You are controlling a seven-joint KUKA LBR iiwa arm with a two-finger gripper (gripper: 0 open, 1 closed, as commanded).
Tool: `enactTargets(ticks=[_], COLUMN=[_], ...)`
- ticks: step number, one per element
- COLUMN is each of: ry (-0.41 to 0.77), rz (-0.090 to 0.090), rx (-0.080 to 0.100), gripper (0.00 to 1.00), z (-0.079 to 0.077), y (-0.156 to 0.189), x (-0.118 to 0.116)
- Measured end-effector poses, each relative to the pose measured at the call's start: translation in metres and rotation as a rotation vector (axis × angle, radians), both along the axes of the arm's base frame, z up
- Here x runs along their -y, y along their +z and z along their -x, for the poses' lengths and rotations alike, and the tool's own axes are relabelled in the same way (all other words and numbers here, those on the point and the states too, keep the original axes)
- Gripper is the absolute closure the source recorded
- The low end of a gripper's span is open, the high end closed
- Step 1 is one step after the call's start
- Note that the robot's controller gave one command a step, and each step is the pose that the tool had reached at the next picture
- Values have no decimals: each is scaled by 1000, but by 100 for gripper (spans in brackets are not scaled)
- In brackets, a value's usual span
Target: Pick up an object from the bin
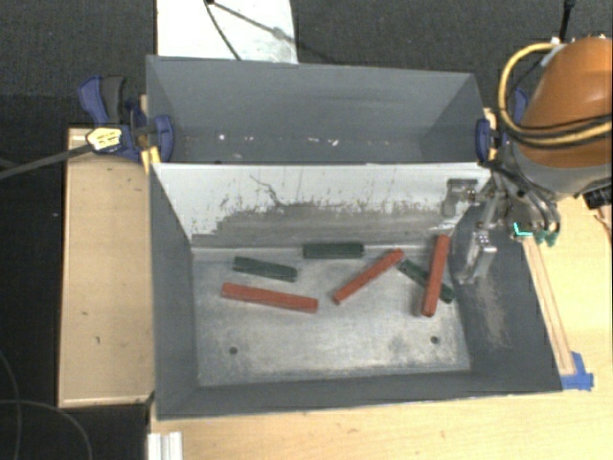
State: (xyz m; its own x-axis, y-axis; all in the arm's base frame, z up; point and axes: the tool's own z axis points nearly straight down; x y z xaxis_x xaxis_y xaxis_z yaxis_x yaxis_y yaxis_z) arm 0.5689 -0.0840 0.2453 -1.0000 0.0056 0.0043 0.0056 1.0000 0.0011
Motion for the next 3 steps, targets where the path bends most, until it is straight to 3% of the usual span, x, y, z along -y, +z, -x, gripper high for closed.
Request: enactTargets(ticks=[1, 2, 3], ry=[71, 85, 140], rz=[0, -2, 0], rx=[0, 12, 4], gripper=[0, 0, 0], z=[3, -20, -16], y=[-175, -153, -175], x=[10, -55, -75])
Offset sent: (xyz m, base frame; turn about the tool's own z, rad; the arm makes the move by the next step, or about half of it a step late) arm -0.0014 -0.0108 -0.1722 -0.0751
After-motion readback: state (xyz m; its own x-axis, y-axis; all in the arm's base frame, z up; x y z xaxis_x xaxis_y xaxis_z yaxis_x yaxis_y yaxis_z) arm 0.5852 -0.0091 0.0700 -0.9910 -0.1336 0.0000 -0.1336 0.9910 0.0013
